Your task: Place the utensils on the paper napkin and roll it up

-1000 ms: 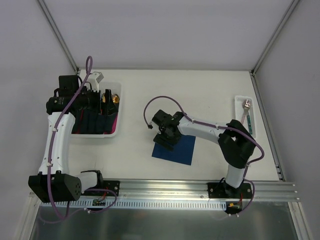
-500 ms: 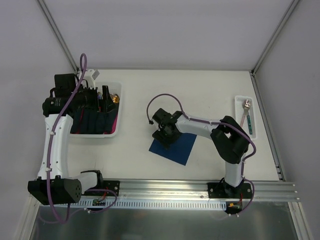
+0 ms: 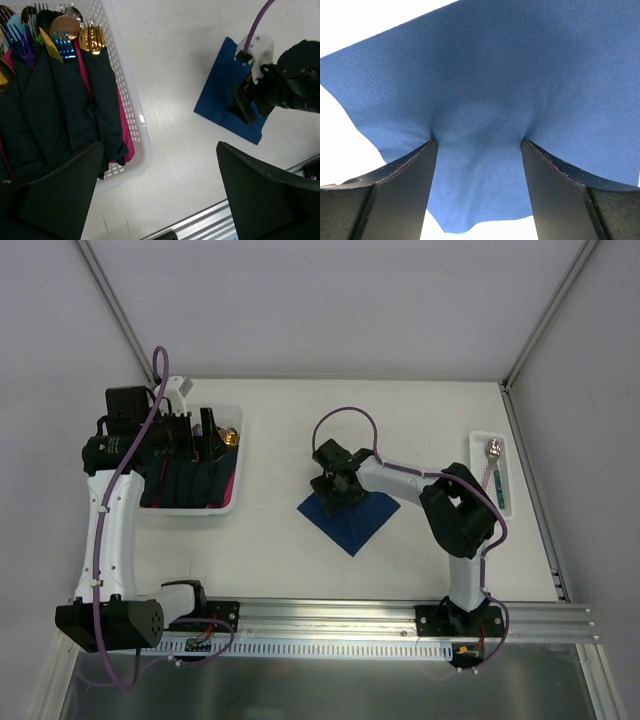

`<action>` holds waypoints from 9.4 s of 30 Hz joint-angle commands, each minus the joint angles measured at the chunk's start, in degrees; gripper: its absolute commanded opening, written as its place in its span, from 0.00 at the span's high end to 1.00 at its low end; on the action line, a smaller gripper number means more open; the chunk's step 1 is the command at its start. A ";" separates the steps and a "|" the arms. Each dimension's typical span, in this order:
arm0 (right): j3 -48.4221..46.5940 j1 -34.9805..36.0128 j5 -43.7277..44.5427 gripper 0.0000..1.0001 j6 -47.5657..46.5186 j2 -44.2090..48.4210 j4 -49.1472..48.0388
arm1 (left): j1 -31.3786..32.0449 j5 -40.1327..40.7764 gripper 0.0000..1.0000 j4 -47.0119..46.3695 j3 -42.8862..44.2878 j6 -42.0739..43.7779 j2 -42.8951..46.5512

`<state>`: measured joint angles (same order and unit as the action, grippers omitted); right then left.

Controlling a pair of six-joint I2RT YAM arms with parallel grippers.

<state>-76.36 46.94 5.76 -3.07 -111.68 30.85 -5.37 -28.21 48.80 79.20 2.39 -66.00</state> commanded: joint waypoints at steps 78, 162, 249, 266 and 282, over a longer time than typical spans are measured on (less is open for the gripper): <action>-9.34 -63.11 -0.49 0.65 1.57 -0.64 9.93 | -11.86 -13.54 0.01 -5.20 -9.33 1.04 -2.29; -12.40 -22.26 -6.38 1.00 16.86 10.97 16.53 | -12.39 -10.12 0.01 -5.29 -7.04 -5.65 -2.12; -21.88 -39.18 -8.86 0.47 -3.15 22.47 23.35 | -12.39 -19.68 0.01 -5.11 -7.48 1.30 1.40; -18.04 -63.81 4.70 0.68 -6.42 4.90 21.63 | -12.39 -23.12 0.01 -5.20 -9.59 4.20 -0.71; -24.98 -64.69 5.75 0.64 -7.56 -8.02 18.72 | -12.39 -25.41 0.01 -5.20 -9.85 4.81 -6.77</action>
<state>-97.86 -17.65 9.61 -9.32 -118.65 50.68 -17.34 -51.03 43.92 69.45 5.52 -72.34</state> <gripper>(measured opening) 0.349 0.987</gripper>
